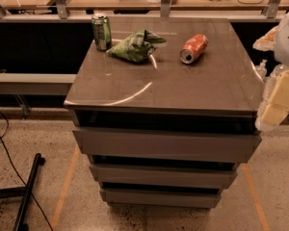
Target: Place coke can upright
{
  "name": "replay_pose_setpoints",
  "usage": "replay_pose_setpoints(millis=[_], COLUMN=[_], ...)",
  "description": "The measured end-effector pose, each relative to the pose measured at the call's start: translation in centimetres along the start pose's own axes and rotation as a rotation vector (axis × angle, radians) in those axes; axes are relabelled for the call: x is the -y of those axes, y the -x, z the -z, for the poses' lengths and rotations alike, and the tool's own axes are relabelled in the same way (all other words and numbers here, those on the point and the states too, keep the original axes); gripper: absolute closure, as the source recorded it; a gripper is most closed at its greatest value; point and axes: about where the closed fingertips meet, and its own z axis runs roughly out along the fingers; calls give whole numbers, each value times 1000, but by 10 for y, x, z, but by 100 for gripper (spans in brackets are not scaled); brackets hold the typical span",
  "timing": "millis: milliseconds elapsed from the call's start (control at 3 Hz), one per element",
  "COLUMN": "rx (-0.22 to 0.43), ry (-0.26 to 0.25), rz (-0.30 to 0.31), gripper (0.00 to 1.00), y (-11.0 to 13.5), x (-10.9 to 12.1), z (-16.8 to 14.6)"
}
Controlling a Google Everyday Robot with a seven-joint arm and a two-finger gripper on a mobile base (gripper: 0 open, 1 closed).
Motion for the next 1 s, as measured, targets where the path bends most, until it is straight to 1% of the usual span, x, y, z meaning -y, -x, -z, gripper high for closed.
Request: replay_pose_setpoints(millis=[667, 1000], rx=[-15, 18], ry=[-30, -115], rz=[27, 184], gripper=[0, 0], y=[10, 44], x=[8, 105], z=[-4, -44])
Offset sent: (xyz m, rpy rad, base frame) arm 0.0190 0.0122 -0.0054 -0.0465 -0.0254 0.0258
